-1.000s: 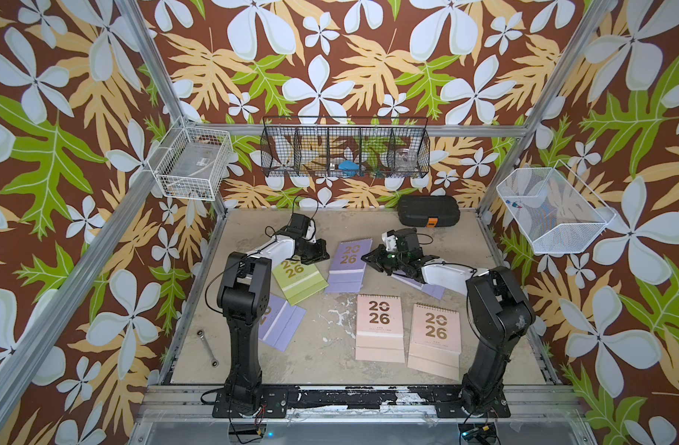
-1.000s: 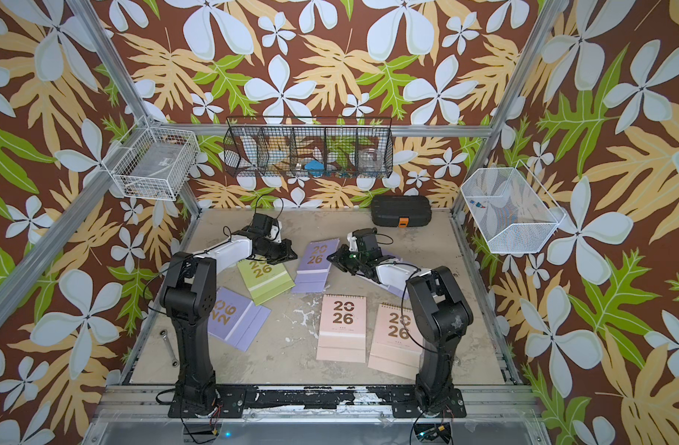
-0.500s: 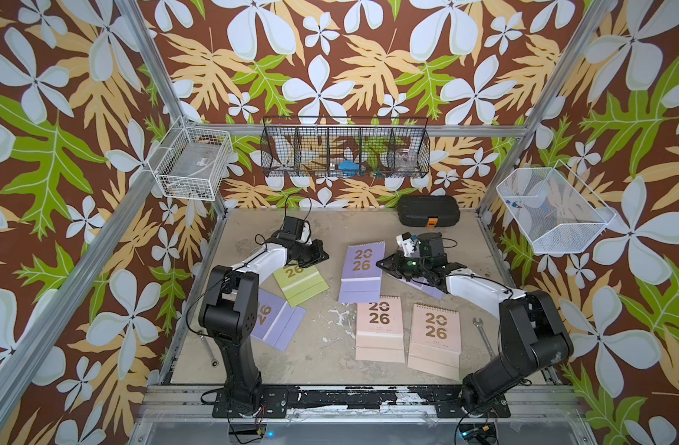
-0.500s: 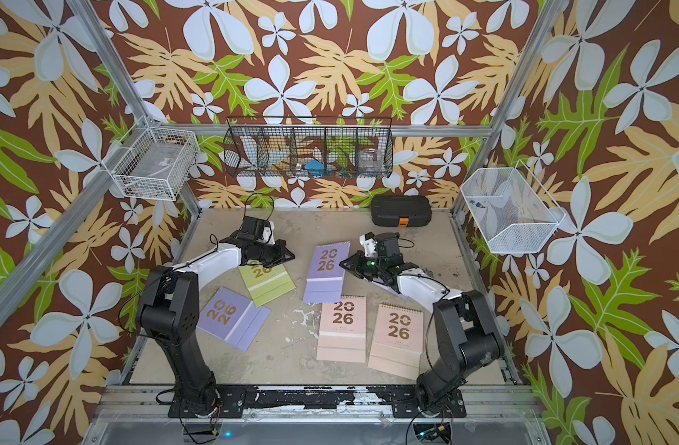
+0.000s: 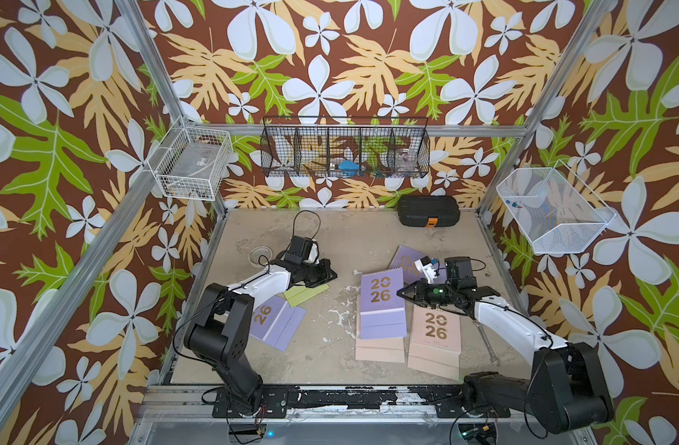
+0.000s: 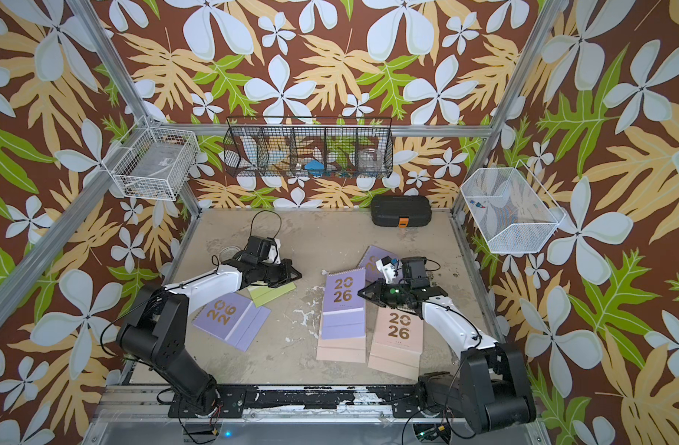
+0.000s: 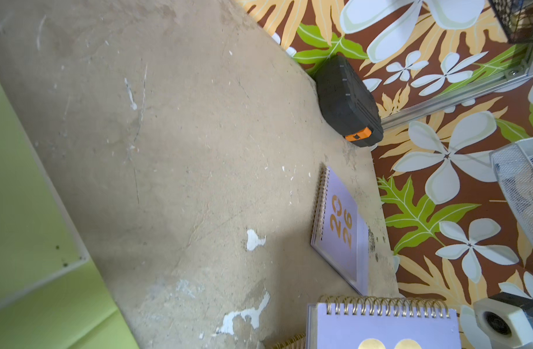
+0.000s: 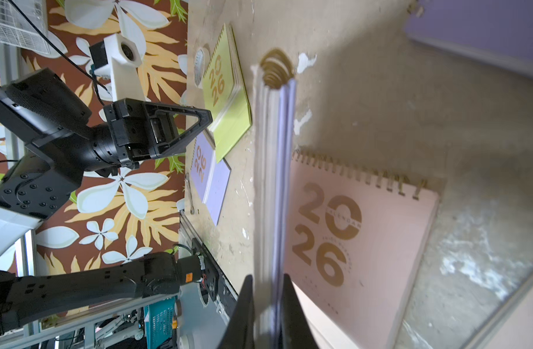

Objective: Stack the calendars
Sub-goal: Place the calendar at the calendar.

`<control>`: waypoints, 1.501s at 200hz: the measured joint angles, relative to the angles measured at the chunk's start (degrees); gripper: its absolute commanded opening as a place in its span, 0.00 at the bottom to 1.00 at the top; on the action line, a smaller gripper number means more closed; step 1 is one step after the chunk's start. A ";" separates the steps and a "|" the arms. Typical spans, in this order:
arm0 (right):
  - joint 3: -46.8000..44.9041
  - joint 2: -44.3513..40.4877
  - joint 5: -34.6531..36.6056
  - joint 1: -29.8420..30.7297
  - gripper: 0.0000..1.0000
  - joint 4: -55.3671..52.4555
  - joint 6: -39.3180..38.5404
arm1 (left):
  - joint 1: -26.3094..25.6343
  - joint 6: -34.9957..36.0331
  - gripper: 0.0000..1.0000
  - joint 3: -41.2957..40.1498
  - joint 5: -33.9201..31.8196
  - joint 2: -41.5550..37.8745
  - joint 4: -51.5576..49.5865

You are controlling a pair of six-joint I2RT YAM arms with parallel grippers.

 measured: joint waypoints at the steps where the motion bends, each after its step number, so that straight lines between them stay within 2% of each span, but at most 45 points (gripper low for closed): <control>1: -0.15 -0.17 -0.02 -0.04 0.00 -0.20 -0.15 | -0.07 -0.07 0.00 -0.09 0.00 -0.04 0.07; 48: -4.59 -3.37 -2.27 -0.92 0.00 -4.02 -3.32 | -3.39 -2.32 0.00 -5.92 -1.03 -2.27 3.06; 94: -6.27 -3.72 -6.38 -1.20 0.00 -2.01 -3.30 | -6.62 -4.59 0.00 -9.31 -1.42 -2.82 5.46; 143: -8.55 -2.78 -7.80 -1.51 0.00 0.76 -2.19 | -8.98 -7.41 0.00 -12.83 -1.60 -2.95 8.26; 300: -12.83 -0.20 -11.08 -2.97 0.00 11.04 2.99 | -12.31 -10.38 0.00 -14.25 -0.92 0.13 12.48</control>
